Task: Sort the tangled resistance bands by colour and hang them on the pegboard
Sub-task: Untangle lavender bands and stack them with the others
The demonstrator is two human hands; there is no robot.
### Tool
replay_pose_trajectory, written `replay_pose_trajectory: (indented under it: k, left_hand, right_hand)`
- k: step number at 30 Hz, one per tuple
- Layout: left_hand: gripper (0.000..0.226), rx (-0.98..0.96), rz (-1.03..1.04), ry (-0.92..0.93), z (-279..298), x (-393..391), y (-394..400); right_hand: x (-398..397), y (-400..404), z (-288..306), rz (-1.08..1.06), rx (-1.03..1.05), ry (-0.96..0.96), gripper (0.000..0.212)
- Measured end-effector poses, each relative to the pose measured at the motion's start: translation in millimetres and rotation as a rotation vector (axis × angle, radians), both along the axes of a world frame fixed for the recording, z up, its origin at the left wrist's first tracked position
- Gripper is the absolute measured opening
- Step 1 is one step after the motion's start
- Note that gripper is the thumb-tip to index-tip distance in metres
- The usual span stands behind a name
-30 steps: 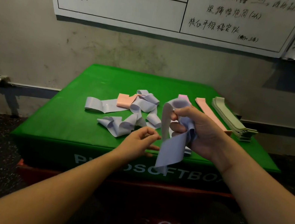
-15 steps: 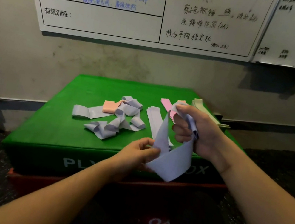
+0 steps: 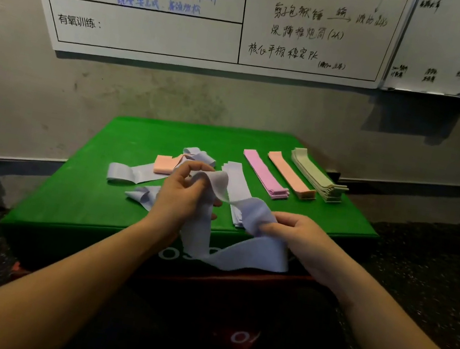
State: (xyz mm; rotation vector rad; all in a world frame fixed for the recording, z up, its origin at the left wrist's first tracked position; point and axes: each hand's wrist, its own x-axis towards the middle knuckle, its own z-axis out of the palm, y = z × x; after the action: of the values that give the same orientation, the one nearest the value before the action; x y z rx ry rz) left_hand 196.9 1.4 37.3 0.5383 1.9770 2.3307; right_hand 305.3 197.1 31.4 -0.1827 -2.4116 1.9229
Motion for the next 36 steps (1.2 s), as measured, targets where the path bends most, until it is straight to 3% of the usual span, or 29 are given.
replay_pose_trajectory:
  k: [5, 10, 14, 18, 23, 27, 30, 34, 36]
  left_hand:
    - [0.016, -0.040, -0.043, -0.012, 20, 1, 1]
    - [0.020, -0.143, -0.119, 0.100, 28, 9, 0]
    - [0.027, -0.231, -0.199, 0.162, 30, 14, -4]
    - [0.018, -0.251, -0.216, 0.238, 36, 19, -10]
    - [0.035, -0.281, -0.200, 0.339, 42, 21, -16]
    - [0.022, -0.335, -0.179, 0.347, 38, 18, -18]
    - [0.026, -0.305, -0.120, 0.339, 34, 17, -21]
    - [0.012, -0.329, -0.071, 0.362, 29, 22, -26]
    - [0.016, -0.296, -0.045, 0.283, 29, 25, -28]
  right_hand:
    - [-3, -15, 3, -0.029, 0.126, -0.009, 0.042]
    - [-7, -41, 15, 0.043, 0.019, 0.089, 0.069]
    - [-17, -57, 28, -0.020, -0.122, 0.166, 0.046]
    - [-24, -62, 38, -0.108, -0.063, 0.203, 0.028]
    - [-25, -62, 39, -0.020, -0.063, 0.126, 0.029]
    - [-20, -66, 41, -0.042, -0.106, 0.234, 0.002]
    - [-16, -65, 44, -0.065, -0.185, 0.294, 0.008]
    - [-9, -58, 47, -0.032, -0.274, 0.287, 0.014]
    - [-5, -54, 46, -0.032, -0.262, 0.273, 0.013]
